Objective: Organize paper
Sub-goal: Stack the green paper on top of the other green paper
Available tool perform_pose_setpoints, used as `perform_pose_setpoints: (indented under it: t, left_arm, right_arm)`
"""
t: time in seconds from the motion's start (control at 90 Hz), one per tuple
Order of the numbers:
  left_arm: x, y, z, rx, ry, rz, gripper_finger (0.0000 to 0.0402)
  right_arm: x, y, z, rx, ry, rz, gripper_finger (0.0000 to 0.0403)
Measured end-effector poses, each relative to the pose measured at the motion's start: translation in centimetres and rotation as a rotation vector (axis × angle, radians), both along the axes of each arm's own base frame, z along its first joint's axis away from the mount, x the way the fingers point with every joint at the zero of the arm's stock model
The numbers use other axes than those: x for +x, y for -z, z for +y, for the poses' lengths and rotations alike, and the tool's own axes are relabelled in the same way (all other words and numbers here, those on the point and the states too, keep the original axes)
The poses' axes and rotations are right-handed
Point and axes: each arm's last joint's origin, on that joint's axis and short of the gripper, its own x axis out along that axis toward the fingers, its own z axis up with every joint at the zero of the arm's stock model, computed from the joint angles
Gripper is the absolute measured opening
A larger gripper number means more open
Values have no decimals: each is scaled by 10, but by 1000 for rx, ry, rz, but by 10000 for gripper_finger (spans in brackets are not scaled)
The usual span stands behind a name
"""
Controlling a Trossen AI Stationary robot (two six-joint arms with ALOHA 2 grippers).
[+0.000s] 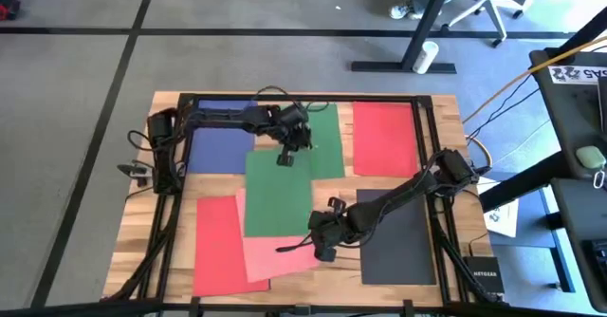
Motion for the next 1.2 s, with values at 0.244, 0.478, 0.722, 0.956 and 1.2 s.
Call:
perform_pose_setpoints:
  t: [0.244,0.478,0.722,0.956,1.2]
  left_arm:
    - [-2,-26,38,81,-22,-65,0]
    - [8,-22,64,107,-29,-51,0]
    - [20,-11,76,101,-21,-17,0]
    - [15,-8,81,81,-47,5,0]
    - [15,-9,82,57,-59,-7,0]
  right_arm:
    - [4,0,-10,12,48,-1,85]
    - [8,0,-20,20,75,3,85]
    - [2,1,-23,-30,84,55,85]
    - [-31,-4,-25,-133,90,320,63]
    - [-43,-15,-53,-370,151,411,5]
